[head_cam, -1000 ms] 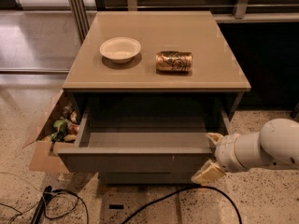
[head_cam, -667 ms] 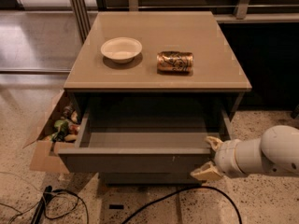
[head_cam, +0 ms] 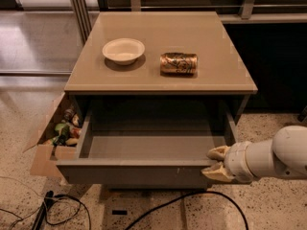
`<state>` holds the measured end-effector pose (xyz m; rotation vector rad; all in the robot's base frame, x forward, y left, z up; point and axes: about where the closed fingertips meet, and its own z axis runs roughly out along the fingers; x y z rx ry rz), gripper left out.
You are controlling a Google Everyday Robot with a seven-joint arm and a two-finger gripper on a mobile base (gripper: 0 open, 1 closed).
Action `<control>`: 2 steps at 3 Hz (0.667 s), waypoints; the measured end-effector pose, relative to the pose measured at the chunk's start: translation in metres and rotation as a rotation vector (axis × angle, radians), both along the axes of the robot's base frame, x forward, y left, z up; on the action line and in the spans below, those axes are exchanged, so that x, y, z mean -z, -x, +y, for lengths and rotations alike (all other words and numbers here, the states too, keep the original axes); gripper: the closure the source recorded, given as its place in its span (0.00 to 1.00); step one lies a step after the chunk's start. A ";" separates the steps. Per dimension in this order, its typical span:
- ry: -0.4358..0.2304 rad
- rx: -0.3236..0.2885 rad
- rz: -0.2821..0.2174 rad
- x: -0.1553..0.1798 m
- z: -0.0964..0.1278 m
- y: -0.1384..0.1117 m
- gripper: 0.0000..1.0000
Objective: Open top drawer
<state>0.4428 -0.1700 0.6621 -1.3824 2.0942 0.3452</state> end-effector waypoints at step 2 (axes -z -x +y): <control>-0.004 0.009 0.001 0.000 -0.002 0.016 1.00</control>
Offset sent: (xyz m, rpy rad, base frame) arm -0.4354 -0.0692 -0.0136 0.0967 0.0168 -0.2428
